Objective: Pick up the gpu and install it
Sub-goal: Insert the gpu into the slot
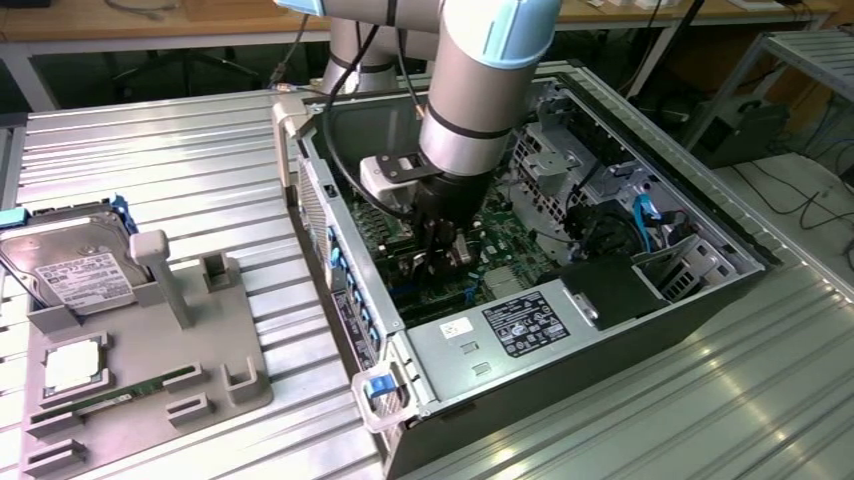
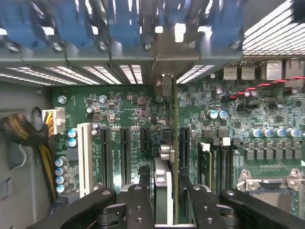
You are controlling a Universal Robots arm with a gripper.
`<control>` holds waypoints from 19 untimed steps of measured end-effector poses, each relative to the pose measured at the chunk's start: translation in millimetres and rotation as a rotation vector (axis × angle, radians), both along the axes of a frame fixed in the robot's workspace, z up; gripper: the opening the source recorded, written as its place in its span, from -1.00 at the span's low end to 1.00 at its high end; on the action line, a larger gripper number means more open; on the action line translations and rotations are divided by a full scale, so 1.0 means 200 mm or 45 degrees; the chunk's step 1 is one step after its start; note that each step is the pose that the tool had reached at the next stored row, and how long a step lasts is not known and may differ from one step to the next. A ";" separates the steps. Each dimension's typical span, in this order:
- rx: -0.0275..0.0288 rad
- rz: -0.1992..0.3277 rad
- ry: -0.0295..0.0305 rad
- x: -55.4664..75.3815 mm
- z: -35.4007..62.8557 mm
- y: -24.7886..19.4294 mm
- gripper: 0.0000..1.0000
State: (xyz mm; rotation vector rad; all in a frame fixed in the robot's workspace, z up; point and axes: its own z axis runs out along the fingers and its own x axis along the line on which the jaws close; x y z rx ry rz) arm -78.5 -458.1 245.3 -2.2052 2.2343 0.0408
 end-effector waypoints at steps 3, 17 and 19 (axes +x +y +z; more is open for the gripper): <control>0.0002 0.000 -0.0029 0.00 0.054 0.000 -0.29; 0.0001 0.000 -0.0136 0.00 0.207 0.006 -0.29; 0.0000 0.000 -0.0135 0.00 0.207 0.006 -0.29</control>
